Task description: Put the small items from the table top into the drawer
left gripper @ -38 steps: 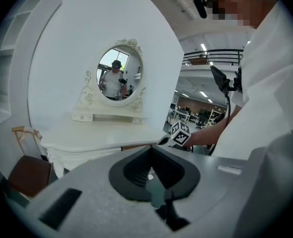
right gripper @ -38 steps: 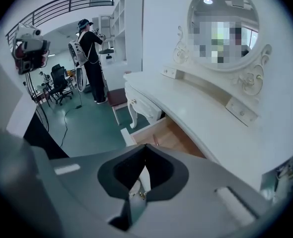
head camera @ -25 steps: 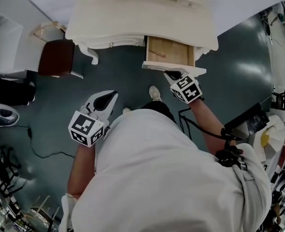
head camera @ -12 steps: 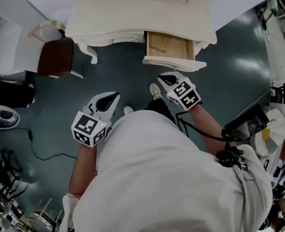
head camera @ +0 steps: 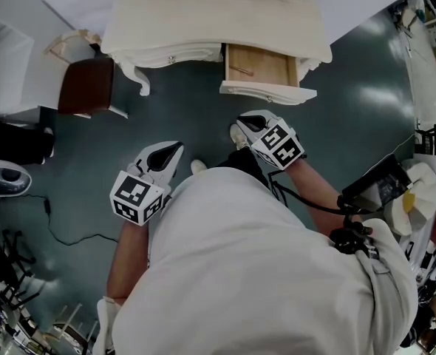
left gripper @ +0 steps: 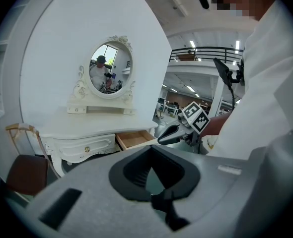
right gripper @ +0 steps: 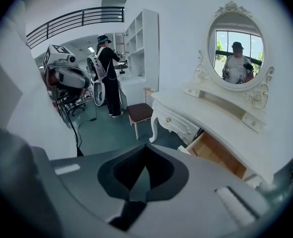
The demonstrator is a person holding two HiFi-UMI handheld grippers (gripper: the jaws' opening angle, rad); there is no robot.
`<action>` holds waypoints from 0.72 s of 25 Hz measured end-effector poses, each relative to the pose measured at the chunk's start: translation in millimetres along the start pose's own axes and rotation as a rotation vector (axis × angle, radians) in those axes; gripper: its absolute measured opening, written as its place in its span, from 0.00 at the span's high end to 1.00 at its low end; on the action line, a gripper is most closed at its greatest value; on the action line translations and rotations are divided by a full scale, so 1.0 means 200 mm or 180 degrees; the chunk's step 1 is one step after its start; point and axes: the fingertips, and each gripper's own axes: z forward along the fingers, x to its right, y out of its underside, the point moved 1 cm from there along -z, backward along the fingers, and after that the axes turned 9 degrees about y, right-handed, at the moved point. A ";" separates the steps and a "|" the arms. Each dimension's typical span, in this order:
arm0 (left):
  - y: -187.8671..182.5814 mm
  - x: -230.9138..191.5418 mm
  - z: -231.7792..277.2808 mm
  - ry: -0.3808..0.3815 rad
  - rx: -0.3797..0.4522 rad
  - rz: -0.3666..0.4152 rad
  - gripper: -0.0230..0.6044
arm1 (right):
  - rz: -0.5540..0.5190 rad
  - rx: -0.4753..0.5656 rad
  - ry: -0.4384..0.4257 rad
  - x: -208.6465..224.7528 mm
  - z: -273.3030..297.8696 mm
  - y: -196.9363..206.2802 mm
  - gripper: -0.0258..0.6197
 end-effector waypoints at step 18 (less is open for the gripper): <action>0.02 0.00 0.01 0.0038 -0.0039 -0.0033 0.96 | -0.0076 -0.0002 -0.0045 -0.03 0.00 -0.03 0.96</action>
